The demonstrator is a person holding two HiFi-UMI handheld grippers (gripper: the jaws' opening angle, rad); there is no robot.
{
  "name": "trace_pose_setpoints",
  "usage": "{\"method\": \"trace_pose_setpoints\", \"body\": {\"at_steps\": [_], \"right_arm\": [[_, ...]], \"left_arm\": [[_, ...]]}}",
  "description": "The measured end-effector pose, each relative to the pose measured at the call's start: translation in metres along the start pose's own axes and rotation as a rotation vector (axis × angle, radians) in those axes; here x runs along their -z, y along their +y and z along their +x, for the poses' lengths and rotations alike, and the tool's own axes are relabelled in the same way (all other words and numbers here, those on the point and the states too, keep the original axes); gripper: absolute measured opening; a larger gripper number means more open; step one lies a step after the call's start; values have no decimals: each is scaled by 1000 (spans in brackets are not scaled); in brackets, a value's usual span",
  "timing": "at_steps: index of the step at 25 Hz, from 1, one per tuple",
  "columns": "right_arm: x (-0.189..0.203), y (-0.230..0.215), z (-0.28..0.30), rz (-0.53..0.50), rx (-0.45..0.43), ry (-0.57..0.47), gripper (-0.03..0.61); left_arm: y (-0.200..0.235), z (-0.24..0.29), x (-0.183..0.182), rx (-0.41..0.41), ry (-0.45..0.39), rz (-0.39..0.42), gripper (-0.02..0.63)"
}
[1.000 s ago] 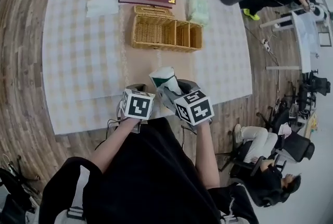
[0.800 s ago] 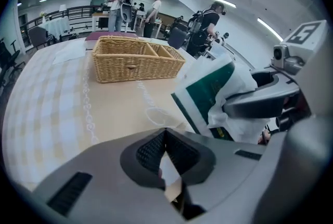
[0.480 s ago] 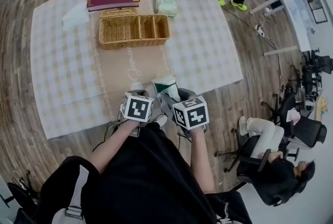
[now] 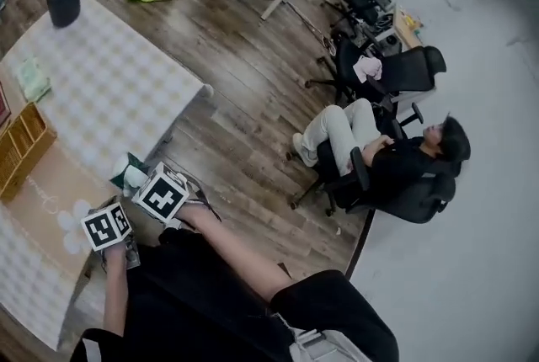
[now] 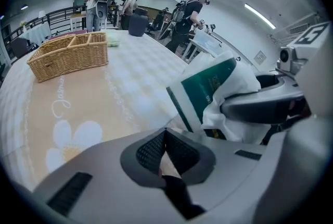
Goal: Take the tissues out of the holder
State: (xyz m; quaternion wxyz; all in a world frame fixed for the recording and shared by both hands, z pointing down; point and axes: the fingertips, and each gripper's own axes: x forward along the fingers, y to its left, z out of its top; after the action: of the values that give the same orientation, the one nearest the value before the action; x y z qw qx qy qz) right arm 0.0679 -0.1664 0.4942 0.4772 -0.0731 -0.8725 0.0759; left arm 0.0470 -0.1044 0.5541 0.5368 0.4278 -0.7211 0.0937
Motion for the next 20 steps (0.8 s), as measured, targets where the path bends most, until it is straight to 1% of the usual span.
{"method": "trace_pose_setpoints", "body": {"at_steps": [3,4,6,7,9,11,13,15,17,20], "right_arm": [[55,-30,0,25,29,43,170],[62,-37,-1,33,27,37,170],[57,-53,-7,57,27,-22,170],[52,-66,-9,77,46,-31,170],[34,-91,-1,117,82,-23,170],[8,-103,12,134,77,-17,170],[2,-107,15,121,48,-9,170],[10,-113,13,105,32,4,170],[12,-122,13,92,30,14,170],[-6,-140,24,71,33,33,170]], "left_arm": [[-24,34,19,-7,10,12,-2],[-29,39,21,-15,12,14,-2],[-40,51,14,-10,20,33,-2],[-45,58,3,4,25,49,-2],[-39,71,-30,30,34,78,-2],[-23,76,-59,29,39,78,-2],[-20,79,-62,9,38,50,-2],[-27,86,-55,6,31,26,-2],[-35,94,-55,12,29,14,-2],[-32,106,-77,23,31,-2,-2]]}}
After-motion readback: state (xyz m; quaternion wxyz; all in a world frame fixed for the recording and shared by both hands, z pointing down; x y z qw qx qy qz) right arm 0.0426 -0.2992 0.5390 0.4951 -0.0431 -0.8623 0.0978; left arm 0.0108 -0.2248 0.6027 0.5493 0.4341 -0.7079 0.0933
